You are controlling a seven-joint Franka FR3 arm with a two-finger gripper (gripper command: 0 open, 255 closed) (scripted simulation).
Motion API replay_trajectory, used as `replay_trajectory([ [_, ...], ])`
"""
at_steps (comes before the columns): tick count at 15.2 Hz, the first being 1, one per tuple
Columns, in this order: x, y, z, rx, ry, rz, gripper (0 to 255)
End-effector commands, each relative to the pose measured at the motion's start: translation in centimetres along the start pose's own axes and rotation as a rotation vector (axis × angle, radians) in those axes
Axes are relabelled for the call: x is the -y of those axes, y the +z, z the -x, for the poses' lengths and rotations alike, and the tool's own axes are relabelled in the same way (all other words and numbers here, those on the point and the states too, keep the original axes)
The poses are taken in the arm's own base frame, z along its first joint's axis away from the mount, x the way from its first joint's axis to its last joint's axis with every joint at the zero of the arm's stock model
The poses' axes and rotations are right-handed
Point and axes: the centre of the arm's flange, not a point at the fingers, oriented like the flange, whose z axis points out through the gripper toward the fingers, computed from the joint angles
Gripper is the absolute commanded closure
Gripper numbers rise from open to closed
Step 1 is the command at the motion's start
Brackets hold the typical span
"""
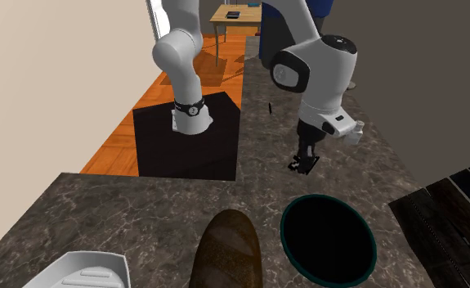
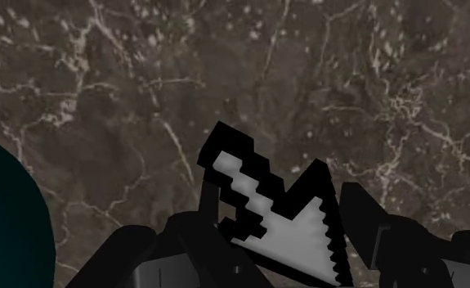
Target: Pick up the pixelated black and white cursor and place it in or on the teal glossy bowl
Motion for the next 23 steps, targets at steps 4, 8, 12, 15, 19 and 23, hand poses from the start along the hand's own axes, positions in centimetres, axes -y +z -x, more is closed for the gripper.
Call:
replay_trajectory([
  [4, 0.0, -2.7, -0.1, 0.001, 0.0, 0.0, 255],
  [8, 0.0, -4.8, -0.1, 0.001, 0.0, 0.0, 255],
  [12, 0.0, -6.9, -0.1, 0.001, 0.0, 0.0, 255],
  [15, 0.0, -8.5, -0.1, 0.001, 0.0, 0.0, 255],
  [19, -2.6, -9.2, -0.5, 0.001, 0.0, 0.0, 255],
  [23, -7.8, -9.4, -1.4, 0.001, 0.0, 0.0, 255],
])
